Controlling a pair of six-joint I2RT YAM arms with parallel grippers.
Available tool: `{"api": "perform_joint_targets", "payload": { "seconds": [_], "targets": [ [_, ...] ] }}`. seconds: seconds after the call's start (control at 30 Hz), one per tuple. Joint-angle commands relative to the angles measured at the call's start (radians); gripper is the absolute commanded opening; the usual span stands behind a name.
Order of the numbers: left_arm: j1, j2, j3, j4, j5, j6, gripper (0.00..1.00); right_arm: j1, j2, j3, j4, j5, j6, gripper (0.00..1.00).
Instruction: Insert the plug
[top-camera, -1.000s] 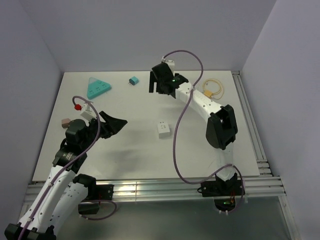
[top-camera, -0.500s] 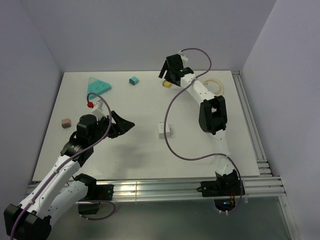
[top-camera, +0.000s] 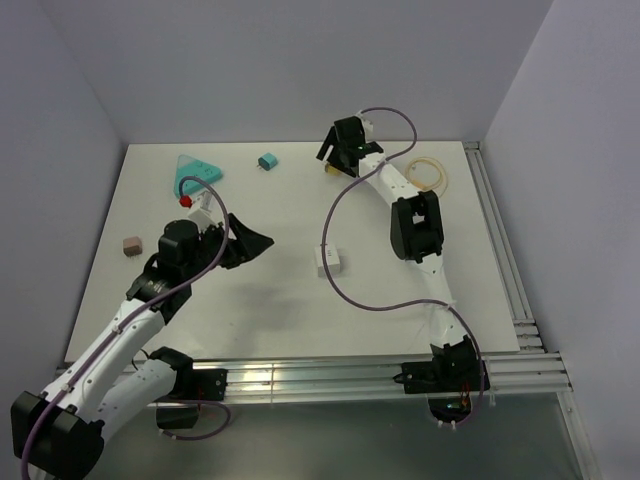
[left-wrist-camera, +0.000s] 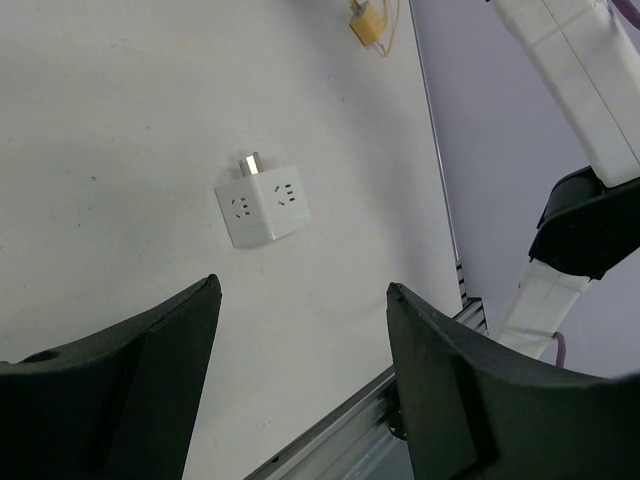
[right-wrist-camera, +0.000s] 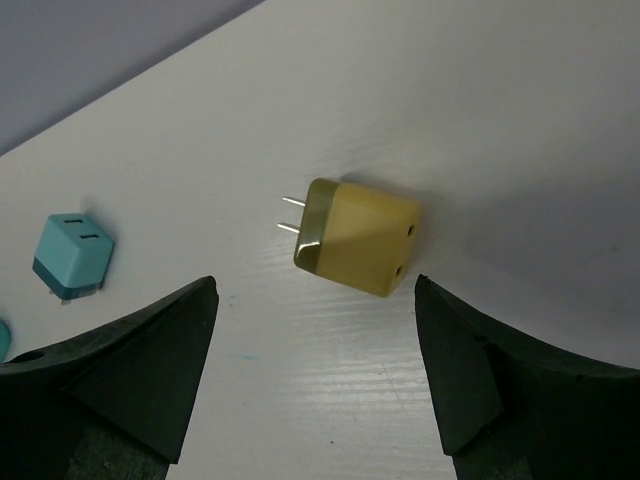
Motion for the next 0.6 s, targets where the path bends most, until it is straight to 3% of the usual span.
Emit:
{"api": "perform_joint_targets", "payload": {
  "seconds": [0.0,0.57],
  "targets": [
    [-0.006,0.013,0.041,0.060,0.002,0.001,0.72,0.002,0.016,0.064,0.021,0.005,0.014,0.86],
    [-0.009,0.038,0.042,0.076,0.008,-0.002,0.73,-0.027,0.083,0.156,-0.104,-0.003,0.066,0.78]
  ]
}}
